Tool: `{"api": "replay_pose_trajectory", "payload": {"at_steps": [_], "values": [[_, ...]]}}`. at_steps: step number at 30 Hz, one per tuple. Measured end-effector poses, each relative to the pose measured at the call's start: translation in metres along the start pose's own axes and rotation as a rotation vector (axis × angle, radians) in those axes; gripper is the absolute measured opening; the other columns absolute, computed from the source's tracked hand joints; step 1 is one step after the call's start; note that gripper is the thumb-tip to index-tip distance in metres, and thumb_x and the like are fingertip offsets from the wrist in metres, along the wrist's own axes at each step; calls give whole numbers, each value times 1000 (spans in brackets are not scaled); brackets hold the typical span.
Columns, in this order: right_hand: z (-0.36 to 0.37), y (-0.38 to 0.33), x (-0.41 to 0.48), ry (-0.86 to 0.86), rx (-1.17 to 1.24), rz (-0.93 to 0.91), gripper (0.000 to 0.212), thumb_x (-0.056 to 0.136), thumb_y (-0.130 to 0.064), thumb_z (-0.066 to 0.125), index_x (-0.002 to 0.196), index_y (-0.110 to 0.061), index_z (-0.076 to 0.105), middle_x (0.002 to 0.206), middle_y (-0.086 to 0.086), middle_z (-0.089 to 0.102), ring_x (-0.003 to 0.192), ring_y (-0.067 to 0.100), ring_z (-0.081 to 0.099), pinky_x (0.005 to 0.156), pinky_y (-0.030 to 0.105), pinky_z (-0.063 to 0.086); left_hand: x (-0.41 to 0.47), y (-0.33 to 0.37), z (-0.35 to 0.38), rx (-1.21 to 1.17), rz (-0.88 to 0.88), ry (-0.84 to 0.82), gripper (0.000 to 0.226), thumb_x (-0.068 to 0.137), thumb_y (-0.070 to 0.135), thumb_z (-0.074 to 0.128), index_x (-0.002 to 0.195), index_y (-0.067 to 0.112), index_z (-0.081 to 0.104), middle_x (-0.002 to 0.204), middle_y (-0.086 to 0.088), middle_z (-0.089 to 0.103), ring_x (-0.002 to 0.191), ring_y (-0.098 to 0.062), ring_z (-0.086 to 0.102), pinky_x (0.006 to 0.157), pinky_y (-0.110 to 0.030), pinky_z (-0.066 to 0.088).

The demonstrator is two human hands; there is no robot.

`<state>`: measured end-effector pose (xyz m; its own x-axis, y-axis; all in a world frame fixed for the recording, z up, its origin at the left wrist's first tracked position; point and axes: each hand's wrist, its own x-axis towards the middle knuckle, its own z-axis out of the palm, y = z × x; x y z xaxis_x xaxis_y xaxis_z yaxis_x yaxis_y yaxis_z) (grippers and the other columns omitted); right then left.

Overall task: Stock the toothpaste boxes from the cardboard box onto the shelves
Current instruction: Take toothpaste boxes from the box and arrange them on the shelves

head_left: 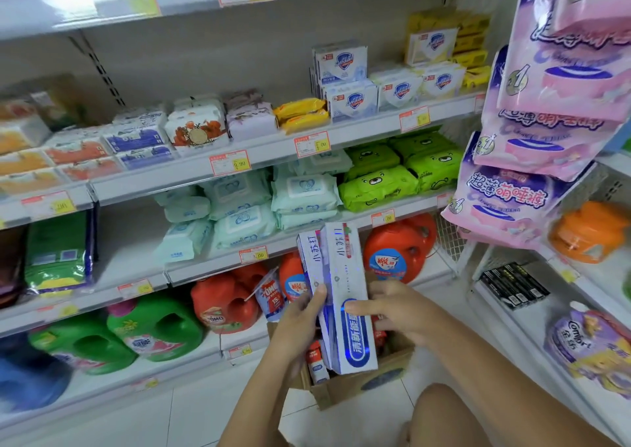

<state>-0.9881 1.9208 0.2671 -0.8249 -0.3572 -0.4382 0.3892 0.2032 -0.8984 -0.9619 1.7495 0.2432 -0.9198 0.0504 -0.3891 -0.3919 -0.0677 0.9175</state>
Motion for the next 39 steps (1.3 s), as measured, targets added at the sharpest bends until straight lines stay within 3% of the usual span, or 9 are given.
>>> {"api": "replay_pose_trajectory", "payload": {"at_steps": [5,9,13,16,20,27,34,37,39], "values": [[-25,-1,-13,-56,227,20,37,75,-12,68,111,-6,64,100,9,74,88,20,71,74,31,58,-3,6,-8,-72,6,17,29,91,19,59,118,9,60,104,-9,73,85,-18,71,67,-25,55],[-46,-9,-23,-49,199,-33,14,84,-3,61,95,-9,67,86,4,75,74,13,72,59,22,56,-2,17,-17,-42,11,7,31,90,23,59,120,14,59,104,-12,72,80,-18,71,62,-23,54],[-49,-9,-22,-57,167,-60,21,79,-9,65,100,-11,66,92,4,75,80,13,72,65,23,58,2,25,-18,5,-3,-21,28,93,29,55,116,15,61,103,-12,73,77,-16,70,61,-24,55],[-47,-5,-15,-83,225,-65,27,75,-12,64,103,-10,67,94,5,75,80,13,72,60,22,57,10,31,-18,61,-17,-35,32,95,34,50,114,13,62,103,-15,72,84,-22,70,79,-38,56],[-44,-5,2,-115,333,-70,29,76,-13,61,103,-8,66,95,6,75,79,15,72,60,25,57,27,41,-22,103,-39,-24,37,96,38,47,114,11,64,101,-14,73,88,-26,69,83,-39,54],[-42,-23,57,-134,400,-11,52,71,-18,68,122,-9,58,113,13,69,99,29,68,86,45,56,75,67,-28,259,-124,-152,36,97,41,44,100,14,67,86,-7,73,74,-17,69,69,-27,54],[-40,-77,72,-75,278,24,49,81,-11,70,125,-13,50,111,5,71,94,25,70,70,38,58,100,125,-11,309,-205,-312,47,98,50,29,105,16,61,65,7,71,59,-2,66,52,-13,47],[-50,-114,57,-74,214,18,49,82,-9,71,127,-17,51,115,3,69,97,20,70,74,36,59,90,172,5,366,-126,-435,22,94,37,55,112,25,52,81,13,73,73,0,69,62,-14,50],[-57,-142,42,-85,168,4,50,82,-12,73,128,-14,52,116,2,68,97,19,70,76,34,59,83,205,9,475,-53,-504,52,76,25,76,120,26,48,97,12,72,85,-5,69,71,-19,52]]}}
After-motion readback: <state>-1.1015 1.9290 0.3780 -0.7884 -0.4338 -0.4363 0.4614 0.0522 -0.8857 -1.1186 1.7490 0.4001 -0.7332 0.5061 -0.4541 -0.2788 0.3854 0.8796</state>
